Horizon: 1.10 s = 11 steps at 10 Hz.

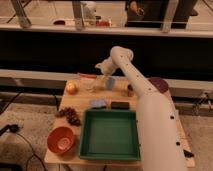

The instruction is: Place pepper in paper cup

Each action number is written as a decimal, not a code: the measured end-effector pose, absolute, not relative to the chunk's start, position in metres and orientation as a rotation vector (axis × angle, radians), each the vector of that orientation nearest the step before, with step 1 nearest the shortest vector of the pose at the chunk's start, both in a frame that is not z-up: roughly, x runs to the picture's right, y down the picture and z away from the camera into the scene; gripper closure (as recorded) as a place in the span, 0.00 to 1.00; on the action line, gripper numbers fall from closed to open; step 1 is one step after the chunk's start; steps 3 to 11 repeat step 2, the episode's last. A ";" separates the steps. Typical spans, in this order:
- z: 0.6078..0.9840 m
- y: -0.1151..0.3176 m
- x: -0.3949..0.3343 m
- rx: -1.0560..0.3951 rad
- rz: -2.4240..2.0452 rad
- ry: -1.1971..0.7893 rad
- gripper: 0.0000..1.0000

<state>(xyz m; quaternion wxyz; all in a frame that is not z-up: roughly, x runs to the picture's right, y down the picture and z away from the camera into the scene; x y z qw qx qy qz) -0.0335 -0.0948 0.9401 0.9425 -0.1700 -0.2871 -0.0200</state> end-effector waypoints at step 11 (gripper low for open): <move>0.940 -0.093 -0.029 -0.352 -0.041 -0.582 0.20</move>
